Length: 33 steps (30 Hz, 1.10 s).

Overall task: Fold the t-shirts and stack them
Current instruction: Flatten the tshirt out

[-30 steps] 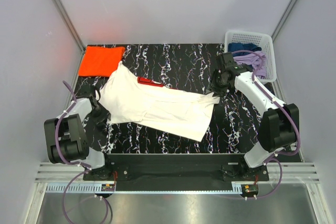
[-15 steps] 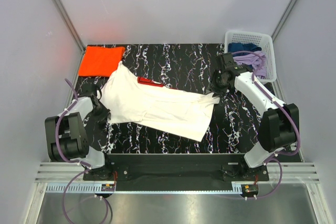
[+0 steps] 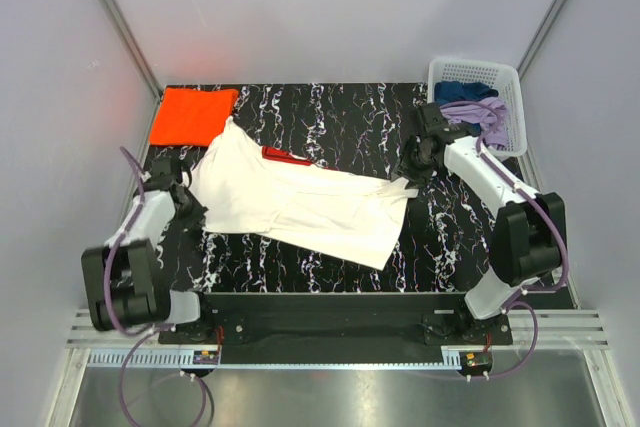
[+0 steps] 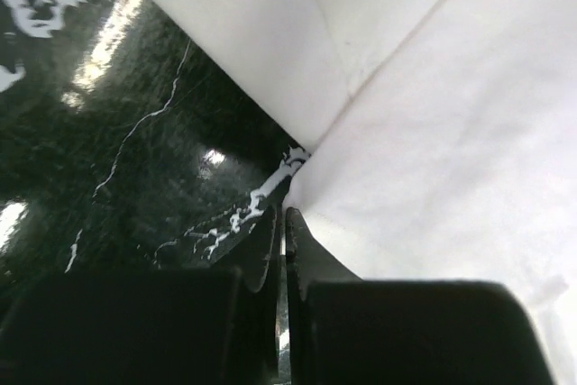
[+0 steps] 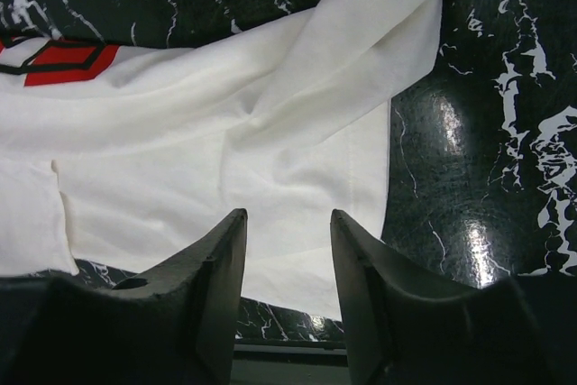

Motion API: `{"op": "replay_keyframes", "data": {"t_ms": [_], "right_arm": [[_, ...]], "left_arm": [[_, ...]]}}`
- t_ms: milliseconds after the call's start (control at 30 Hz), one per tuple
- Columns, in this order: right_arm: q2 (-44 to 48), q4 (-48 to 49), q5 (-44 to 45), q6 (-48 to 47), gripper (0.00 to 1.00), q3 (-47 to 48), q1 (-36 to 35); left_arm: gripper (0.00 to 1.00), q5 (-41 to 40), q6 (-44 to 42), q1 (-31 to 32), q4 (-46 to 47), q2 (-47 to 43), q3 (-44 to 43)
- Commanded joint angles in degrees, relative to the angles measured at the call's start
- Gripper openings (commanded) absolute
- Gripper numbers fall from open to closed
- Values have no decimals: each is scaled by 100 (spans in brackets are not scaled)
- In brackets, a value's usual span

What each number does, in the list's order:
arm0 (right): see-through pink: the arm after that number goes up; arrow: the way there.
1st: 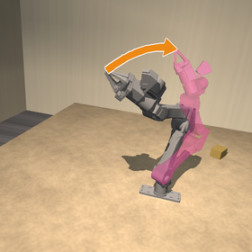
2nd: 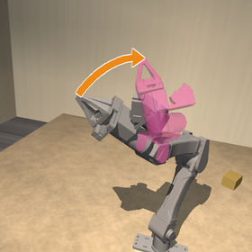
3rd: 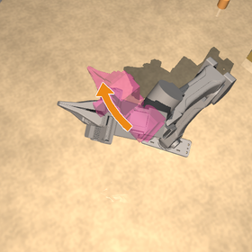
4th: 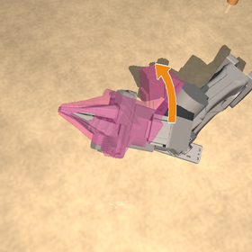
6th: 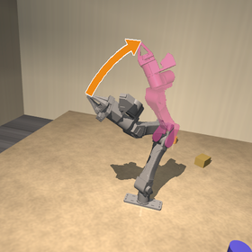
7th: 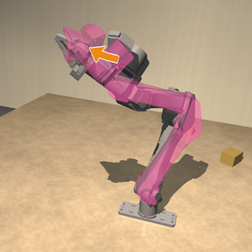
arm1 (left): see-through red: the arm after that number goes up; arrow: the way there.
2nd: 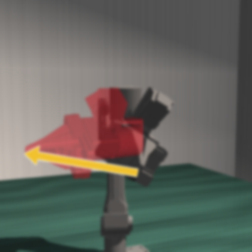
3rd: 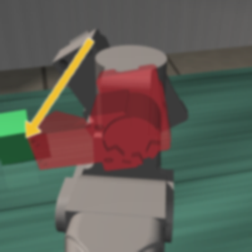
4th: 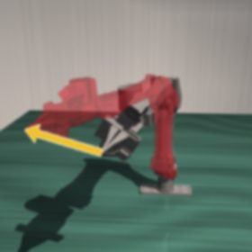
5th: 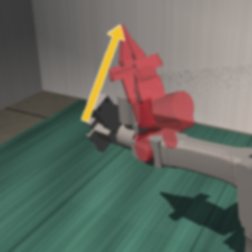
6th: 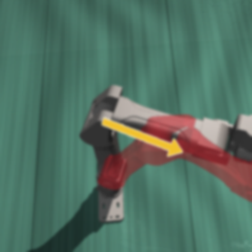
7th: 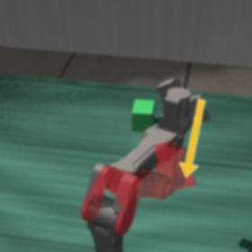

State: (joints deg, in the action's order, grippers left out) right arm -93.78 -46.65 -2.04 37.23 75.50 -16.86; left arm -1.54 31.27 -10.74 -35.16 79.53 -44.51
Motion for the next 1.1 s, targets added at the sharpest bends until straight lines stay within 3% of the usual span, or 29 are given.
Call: {"op": "replay_keyframes", "data": {"t_ms": [0, 33, 200, 333, 467, 533, 600, 700, 1067], "right_arm": [[-316, -212, 405, 502, 50, 298, 34], [-465, -204, 554, 617, 50, 359, 51], [-781, 139, 925, 1513, 54, 316, 174], [-940, 445, 908, 1866, 56, 229, 533], [-1028, 973, 829, 1525, 50, 184, 798], [-1221, 1314, 505, 1095, 42, 263, 851], [-1466, 1474, 40, 857, 40, 324, 886], [-1775, 1387, -287, 847, 38, 544, 886], [-1837, 2125, -569, 891, 39, 8, 878]], "left_arm": [[0, -285, -218, 28, -184, -1068, -6], [0, -268, -191, 37, -228, -1515, 73], [0, -285, -226, 116, -702, -1888, -197], [0, -908, -402, 116, -931, -1915, -900], [0, -1006, -621, 125, -940, -1800, -1305], [0, -901, -613, 169, -888, -1774, -1306], [0, -743, -543, 195, -809, -1730, -1201], [0, -628, -507, 274, -756, -1651, -1156], [0, -690, -595, 520, -773, -1493, -1279]]}}
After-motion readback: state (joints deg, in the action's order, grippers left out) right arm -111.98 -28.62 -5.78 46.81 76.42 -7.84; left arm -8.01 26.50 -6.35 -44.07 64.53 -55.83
